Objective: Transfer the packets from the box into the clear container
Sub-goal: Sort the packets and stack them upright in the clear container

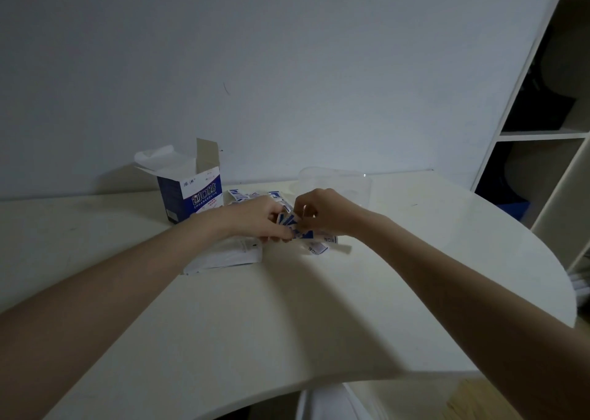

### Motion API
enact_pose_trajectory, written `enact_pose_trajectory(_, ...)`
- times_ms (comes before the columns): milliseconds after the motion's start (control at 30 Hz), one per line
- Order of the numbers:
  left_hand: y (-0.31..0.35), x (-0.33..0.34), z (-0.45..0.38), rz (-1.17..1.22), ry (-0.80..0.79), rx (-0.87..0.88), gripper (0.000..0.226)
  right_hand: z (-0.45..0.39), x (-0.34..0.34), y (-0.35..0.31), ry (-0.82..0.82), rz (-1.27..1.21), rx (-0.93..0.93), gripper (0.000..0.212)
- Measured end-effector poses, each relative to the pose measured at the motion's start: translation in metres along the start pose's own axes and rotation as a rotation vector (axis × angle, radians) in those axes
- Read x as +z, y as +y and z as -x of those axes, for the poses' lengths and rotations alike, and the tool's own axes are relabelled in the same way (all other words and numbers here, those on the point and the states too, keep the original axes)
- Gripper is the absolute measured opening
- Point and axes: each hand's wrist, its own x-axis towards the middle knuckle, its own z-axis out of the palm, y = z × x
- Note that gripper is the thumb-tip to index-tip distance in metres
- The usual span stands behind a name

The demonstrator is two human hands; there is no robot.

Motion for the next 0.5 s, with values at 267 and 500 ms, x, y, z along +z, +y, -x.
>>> enact_pose_trajectory(267,-0.012,-0.004,0.002,0.04,0.185,-0.13,0.022,-0.004,-0.011,0.005,0.227,-0.631,0.162,0.031)
enact_pose_trajectory(500,-0.018,-0.01,0.001,0.098,0.277,-0.259,0.017,-0.004,-0.015,-0.002,0.185,-1.495,0.178,0.018)
